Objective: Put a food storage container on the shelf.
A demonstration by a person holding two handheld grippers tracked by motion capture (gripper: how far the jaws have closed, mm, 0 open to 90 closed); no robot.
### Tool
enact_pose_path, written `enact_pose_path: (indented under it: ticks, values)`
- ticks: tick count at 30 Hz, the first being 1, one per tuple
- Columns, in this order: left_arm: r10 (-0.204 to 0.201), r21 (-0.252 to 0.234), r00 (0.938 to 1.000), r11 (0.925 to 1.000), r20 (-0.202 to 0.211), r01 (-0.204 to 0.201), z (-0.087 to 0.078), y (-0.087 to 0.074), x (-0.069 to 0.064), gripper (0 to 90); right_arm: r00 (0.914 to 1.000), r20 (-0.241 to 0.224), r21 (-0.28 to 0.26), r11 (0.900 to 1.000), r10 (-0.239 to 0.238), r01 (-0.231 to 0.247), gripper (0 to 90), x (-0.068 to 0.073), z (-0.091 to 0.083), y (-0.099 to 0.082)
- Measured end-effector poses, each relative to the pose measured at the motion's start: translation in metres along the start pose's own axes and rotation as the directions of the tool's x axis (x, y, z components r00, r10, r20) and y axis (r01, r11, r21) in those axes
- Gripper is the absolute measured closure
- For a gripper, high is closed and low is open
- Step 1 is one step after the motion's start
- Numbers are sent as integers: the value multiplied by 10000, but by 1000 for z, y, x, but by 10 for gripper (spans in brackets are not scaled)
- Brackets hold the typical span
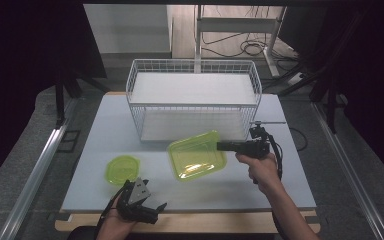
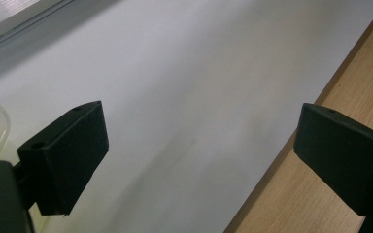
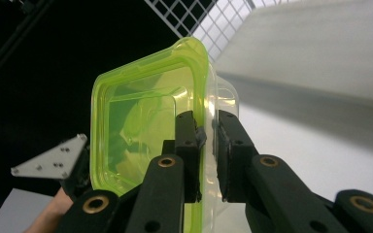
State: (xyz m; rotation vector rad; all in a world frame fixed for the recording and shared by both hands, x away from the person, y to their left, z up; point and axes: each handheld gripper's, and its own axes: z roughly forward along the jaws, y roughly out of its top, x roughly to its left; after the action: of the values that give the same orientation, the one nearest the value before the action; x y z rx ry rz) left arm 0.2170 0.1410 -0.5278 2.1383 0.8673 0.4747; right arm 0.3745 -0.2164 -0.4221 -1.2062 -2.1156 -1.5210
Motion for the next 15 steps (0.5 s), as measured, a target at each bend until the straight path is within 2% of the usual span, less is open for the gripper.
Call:
enact_pose_path:
  ticks: [15]
  values:
    - [58,56,10000,10000,-25,-58,0,0,0,56,9995,139,-744,9968,-275,284,807,15,-16,39]
